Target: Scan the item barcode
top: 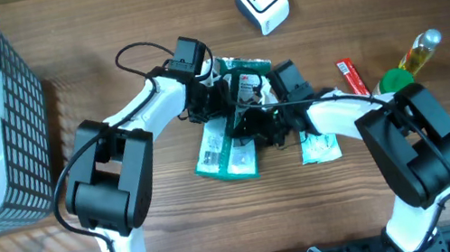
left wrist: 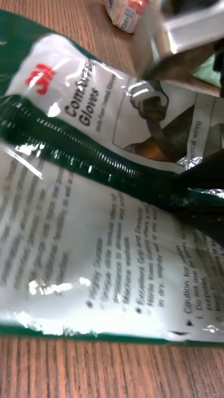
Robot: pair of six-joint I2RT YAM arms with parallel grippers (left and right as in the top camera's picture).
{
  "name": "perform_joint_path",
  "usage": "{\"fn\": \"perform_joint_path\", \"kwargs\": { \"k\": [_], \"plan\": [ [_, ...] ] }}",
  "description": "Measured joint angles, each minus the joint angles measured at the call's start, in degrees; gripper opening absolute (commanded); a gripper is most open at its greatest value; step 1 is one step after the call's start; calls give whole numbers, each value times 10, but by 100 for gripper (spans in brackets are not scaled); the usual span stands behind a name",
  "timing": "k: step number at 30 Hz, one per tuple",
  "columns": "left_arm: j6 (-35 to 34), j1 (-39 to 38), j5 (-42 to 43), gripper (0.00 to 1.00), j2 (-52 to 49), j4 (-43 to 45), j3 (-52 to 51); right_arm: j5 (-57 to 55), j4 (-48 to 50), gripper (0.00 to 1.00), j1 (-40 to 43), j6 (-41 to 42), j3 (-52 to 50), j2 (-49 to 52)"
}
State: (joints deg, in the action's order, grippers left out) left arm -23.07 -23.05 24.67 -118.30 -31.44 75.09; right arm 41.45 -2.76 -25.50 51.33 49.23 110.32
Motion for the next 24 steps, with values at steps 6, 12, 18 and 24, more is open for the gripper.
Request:
{"fn": "perform_joint_path", "kwargs": {
  "k": [6,12,18,24],
  "plan": [
    [0,4,1,4,0,0,0,-1,22,4,-4,-17,-7,3],
    [0,52,-12,4,16,-1,2,-11,71,4,-9,-144,-20,1],
    [0,148,-52,7,118,-10,4,-10,85,4,-9,-200,-24,1],
    [0,218,-131,6,151,-76,15,-10,86,4,-9,-213,-24,1]
  ]
}}
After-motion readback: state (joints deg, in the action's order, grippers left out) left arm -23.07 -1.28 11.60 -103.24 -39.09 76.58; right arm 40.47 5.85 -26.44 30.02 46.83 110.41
